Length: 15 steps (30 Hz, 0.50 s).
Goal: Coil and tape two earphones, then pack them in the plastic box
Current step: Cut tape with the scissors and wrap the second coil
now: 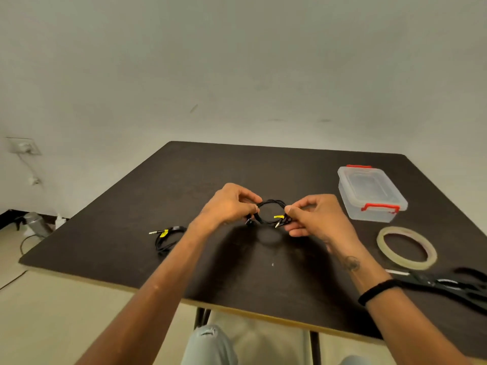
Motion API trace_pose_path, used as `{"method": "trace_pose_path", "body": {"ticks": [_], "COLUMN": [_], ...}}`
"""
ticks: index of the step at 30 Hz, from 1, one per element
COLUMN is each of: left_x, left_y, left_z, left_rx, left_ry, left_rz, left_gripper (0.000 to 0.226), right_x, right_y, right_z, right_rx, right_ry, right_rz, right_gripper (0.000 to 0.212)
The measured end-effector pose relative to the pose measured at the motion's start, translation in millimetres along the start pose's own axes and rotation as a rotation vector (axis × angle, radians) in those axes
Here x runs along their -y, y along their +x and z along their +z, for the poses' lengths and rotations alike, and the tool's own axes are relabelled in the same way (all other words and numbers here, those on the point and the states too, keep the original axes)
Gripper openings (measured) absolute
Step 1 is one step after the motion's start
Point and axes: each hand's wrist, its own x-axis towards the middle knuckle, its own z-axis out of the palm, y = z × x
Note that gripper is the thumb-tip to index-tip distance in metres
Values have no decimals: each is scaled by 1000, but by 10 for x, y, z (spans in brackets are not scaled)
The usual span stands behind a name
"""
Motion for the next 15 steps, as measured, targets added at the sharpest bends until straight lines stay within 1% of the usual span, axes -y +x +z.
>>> {"method": "trace_pose_path", "body": {"ticks": [3, 6, 8, 10, 12, 15], "left_x": [-49, -135, -167, -178, -179, -212], "left_y": [-132, -232, -265, -286, -306, -334], "left_z": [10, 48, 69, 76, 77, 124], "left_rx": [79, 86, 83, 73, 29, -133], "left_ry": [182, 348, 396, 418, 412, 373], "left_rz": [20, 55, 72, 89, 125, 240], "left_gripper": [21, 25, 26, 26, 28, 31], "right_x": [-52, -34, 11, 58, 101, 149], "right_y": [-225, -400, -477, -547, -618, -756], "right_z": [-37, -101, -168, -266, -406, -713], "right_rx": [48, 68, 78, 80, 77, 34], "right_ry": [-167, -348, -428, -452, -471, -514], "right_rz": [7, -8, -11, -11, -21, -51], "right_gripper": [14, 18, 19, 17, 14, 10]}}
